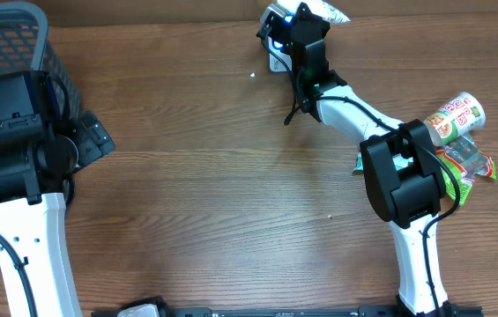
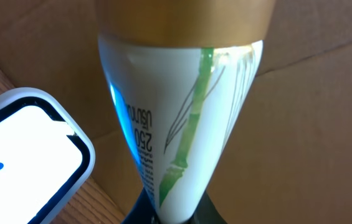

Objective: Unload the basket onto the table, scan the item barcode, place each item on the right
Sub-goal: 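Press the white bottle's label against the scanner window with the right gripper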

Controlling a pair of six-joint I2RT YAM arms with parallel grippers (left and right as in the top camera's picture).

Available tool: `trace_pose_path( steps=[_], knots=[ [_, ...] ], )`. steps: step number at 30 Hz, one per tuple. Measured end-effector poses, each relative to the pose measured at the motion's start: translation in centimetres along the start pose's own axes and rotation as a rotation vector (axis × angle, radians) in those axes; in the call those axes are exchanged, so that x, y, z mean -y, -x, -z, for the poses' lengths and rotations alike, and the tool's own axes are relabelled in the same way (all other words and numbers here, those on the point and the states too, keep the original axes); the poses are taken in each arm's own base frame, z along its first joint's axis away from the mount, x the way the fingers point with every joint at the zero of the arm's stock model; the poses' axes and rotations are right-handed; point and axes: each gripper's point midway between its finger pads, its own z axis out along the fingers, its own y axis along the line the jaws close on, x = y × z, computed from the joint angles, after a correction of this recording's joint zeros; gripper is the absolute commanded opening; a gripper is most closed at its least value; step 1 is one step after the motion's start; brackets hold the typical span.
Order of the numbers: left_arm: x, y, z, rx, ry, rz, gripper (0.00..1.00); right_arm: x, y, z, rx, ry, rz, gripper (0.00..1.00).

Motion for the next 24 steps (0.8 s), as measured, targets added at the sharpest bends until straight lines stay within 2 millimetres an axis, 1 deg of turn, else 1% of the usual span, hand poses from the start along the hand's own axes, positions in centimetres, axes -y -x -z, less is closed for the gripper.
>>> trace_pose_path(
  steps=[4, 11, 13, 17, 20, 24],
  knots=[
    [0.0, 0.0, 0.0, 0.000, 0.000, 0.000, 1.00, -0.5, -0.5, -0.4, 0.000, 0.008, 0.003, 0.04],
    [0.0, 0.0, 0.0, 0.000, 0.000, 0.000, 1.00, -3.0, -3.5, -1.6, -0.047, 0.048, 0.024, 0.04],
    [0.0, 0.0, 0.0, 0.000, 0.000, 0.000, 1.00, -3.2, -4.0, -1.8, -0.053, 0.054, 0.026, 0.04],
    [0.0, 0.0, 0.0, 0.000, 0.000, 0.000, 1.00, -3.5, -4.7, -2.0, -0.062, 0.074, 0.033, 0.04],
    [0.0, 0.0, 0.0, 0.000, 0.000, 0.000, 1.00, -4.4, -5.1, -1.9, -0.072, 0.114, 0.049, 0.04],
    [0.0, 0.0, 0.0, 0.000, 0.000, 0.000, 1.00, -4.4, -4.8, -1.9, -0.059, 0.117, 0.071, 0.04]
  ],
)
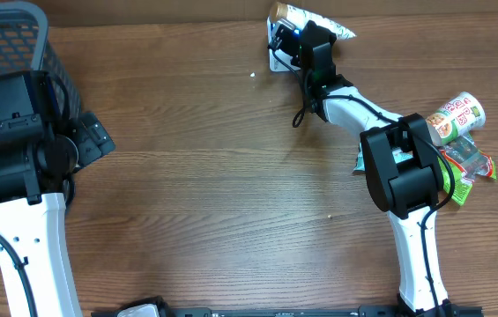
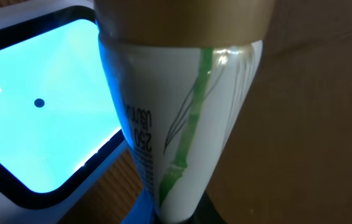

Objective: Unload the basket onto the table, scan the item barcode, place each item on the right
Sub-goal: 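Press the white bottle's label against the scanner window with the right gripper, then carry the bottle right and lay it on the snack bag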

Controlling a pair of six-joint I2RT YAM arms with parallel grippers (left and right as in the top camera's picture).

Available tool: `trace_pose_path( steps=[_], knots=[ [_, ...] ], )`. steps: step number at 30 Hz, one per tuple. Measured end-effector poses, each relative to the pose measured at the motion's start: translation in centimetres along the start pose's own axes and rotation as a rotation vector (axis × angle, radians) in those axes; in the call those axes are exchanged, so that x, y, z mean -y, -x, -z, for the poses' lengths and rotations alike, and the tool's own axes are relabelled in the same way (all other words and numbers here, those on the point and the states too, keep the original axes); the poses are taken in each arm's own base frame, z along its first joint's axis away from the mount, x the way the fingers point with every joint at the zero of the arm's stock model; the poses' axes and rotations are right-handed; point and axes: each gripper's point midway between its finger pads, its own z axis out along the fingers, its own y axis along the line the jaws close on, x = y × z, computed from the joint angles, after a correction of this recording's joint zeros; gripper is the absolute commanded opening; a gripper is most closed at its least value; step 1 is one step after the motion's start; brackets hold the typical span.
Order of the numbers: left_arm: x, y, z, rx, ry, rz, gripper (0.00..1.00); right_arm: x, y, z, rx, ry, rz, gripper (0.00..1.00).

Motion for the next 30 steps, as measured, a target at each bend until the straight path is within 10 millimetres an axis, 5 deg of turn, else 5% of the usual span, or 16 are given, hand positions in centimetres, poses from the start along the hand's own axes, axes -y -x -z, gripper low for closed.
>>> trace_pose_path(
  steps=[13, 24, 27, 30],
  knots=[
    [0.0, 0.0, 0.0, 0.000, 0.000, 0.000, 1.00, -0.3, 0.2, 0.0, 0.011, 0.014, 0.183, 0.04],
    [0.0, 0.0, 0.0, 0.000, 0.000, 0.000, 1.00, -1.4, -1.8, 1.1, -0.097, 0.117, 0.121, 0.04],
    [0.0, 0.0, 0.0, 0.000, 0.000, 0.000, 1.00, 0.1, -1.9, 3.2, -0.142, 0.175, 0.034, 0.04],
    [0.0, 0.0, 0.0, 0.000, 0.000, 0.000, 1.00, 4.3, -1.2, 6.5, -0.170, 0.172, -0.139, 0.04]
  ],
)
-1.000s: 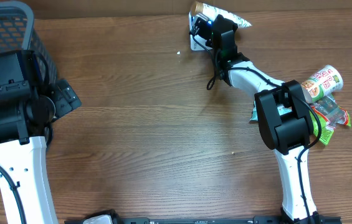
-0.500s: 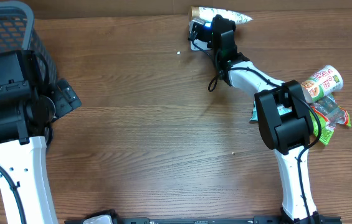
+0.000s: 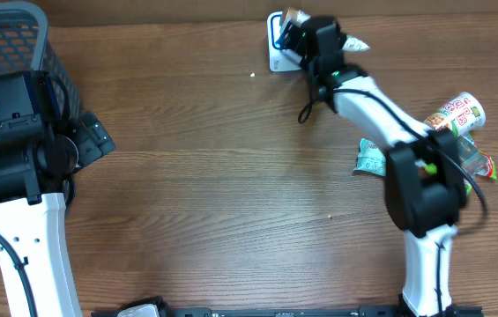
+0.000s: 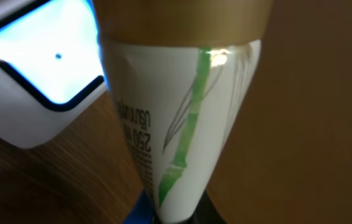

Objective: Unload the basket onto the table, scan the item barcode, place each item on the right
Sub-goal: 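Carry the bottle right and lay it on the snack bag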

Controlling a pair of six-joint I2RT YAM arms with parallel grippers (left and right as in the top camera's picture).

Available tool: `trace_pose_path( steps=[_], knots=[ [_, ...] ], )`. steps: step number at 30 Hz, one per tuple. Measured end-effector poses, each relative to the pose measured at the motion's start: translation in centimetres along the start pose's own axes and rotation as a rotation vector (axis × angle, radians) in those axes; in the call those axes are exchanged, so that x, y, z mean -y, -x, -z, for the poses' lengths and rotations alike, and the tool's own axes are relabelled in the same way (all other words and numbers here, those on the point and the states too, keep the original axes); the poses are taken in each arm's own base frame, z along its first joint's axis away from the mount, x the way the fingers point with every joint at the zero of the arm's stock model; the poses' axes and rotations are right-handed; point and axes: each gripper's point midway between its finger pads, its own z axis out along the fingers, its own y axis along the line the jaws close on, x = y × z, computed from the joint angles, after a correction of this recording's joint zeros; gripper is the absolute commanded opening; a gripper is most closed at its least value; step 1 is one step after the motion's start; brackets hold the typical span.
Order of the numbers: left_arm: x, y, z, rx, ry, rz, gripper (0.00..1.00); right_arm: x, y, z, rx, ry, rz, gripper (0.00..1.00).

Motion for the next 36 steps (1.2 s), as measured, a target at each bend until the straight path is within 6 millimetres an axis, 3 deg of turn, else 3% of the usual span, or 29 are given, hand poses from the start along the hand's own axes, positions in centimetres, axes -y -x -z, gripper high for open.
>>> trace_pose_path(
  steps=[4, 5, 7, 10, 12, 14, 18, 22, 26, 30, 36],
  knots=[
    [0.0, 0.0, 0.0, 0.000, 0.000, 0.000, 1.00, 6.5, -0.7, 8.1, -0.029, -0.009, -0.411, 0.04],
    [0.0, 0.0, 0.0, 0.000, 0.000, 0.000, 1.00, 7.5, -1.1, 9.3, -0.034, -0.012, -0.475, 0.04],
    [0.0, 0.0, 0.0, 0.000, 0.000, 0.000, 1.00, 11.0, -4.0, 13.0, -0.070, -0.004, -0.742, 0.04],
    [0.0, 0.0, 0.0, 0.000, 0.000, 0.000, 0.99, 13.7, -9.9, 14.8, -0.174, 0.004, -1.033, 0.04],
    [0.0, 0.0, 0.0, 0.000, 0.000, 0.000, 1.00, 13.0, -14.3, 14.6, -0.305, 0.042, -1.175, 0.04],
    [0.0, 0.0, 0.0, 0.000, 0.000, 0.000, 1.00, 10.8, -18.3, 14.4, -0.458, 0.114, -1.290, 0.04],
    [0.0, 0.0, 0.0, 0.000, 0.000, 0.000, 1.00, 7.1, -23.7, 14.9, -0.685, 0.271, -1.498, 0.04],
    [0.0, 0.0, 0.0, 0.000, 0.000, 0.000, 1.00, 7.4, -26.6, 16.2, -0.747, 0.308, -1.697, 0.04],
    [0.0, 0.0, 0.0, 0.000, 0.000, 0.000, 1.00, 8.7, -30.9, 15.7, -0.735, 0.225, -1.864, 0.04],
    [0.0, 0.0, 0.0, 0.000, 0.000, 0.000, 1.00, 6.9, -33.8, 15.3, -0.793, 0.183, -1.914, 0.04],
    [0.0, 0.0, 0.0, 0.000, 0.000, 0.000, 1.00, 4.9, -35.7, 14.1, -0.824, 0.117, -1.892, 0.07]
  ],
)
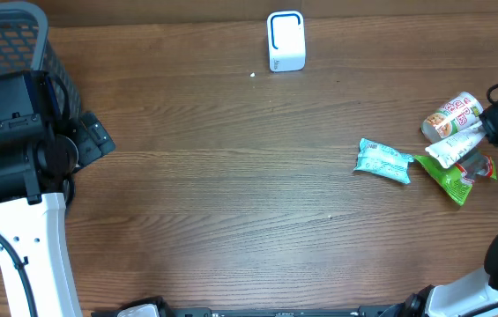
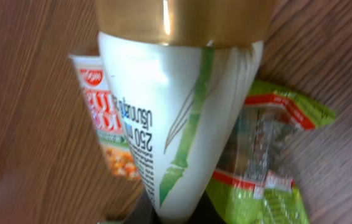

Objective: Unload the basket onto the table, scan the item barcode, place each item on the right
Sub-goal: 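Carry the bottle right and lay it on the snack bag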

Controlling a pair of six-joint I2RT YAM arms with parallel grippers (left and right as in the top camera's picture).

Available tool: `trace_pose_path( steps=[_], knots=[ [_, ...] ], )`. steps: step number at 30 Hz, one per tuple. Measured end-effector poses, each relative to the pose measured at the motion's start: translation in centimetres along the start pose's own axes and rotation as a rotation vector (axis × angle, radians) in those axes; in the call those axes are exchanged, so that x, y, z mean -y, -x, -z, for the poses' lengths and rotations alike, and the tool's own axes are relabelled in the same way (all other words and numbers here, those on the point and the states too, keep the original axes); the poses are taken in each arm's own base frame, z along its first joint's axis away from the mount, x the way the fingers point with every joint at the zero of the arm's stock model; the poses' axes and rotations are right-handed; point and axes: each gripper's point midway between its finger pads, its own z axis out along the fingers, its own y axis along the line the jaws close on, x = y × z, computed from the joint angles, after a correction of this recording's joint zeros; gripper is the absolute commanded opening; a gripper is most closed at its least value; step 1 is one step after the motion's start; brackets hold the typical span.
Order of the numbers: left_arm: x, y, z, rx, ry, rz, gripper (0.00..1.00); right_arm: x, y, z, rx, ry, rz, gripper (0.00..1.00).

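The white scanner (image 1: 286, 40) stands alone at the table's back edge. The item is a white tube (image 1: 453, 148) with a gold cap and a green bamboo print. My right gripper (image 1: 485, 132) is shut on its tail at the far right of the table. In the right wrist view the tube (image 2: 176, 112) fills the frame, cap end away from the right gripper (image 2: 176, 214); it hangs over a cup and a green packet. My left gripper (image 1: 94, 141) stays at the left beside the basket, and its jaws cannot be made out.
A red-and-white noodle cup (image 1: 451, 113) and a green snack packet (image 1: 456, 183) lie under the tube, also seen as cup (image 2: 104, 124) and packet (image 2: 269, 168). A teal packet (image 1: 383, 161) lies to their left. A grey wire basket (image 1: 2, 26) fills the back left corner.
My right gripper, still shut on the tube, has gone from beside the scanner at the back to the far right, over the cup and green packet. The left arm is unchanged.
The right gripper held the tube next to the scanner, whose face showed white. Then the tube was over the scanner face, which glowed cyan. Then it was a little right of the scanner. Now it is at the pile of items on the right.
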Motion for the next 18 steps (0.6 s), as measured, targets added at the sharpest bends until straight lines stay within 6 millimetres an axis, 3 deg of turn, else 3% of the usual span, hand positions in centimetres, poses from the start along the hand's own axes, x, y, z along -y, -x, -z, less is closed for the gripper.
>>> trace_pose_path(
  steps=[3, 8, 18],
  knots=[
    [0.0, 0.0, 0.0, 0.000, 0.000, 0.000, 1.00, 0.6, 0.2, -1.0, 0.023, -0.015, -0.007, 0.14],
    [0.0, 0.0, 0.0, 0.000, 0.000, 0.000, 1.00, 2.1, -1.2, -2.4, -0.010, -0.059, -0.025, 0.28],
    [0.0, 0.0, 0.0, 0.000, 0.000, 0.000, 1.00, 1.4, -1.9, -2.3, -0.046, -0.015, -0.024, 0.30]
  ],
)
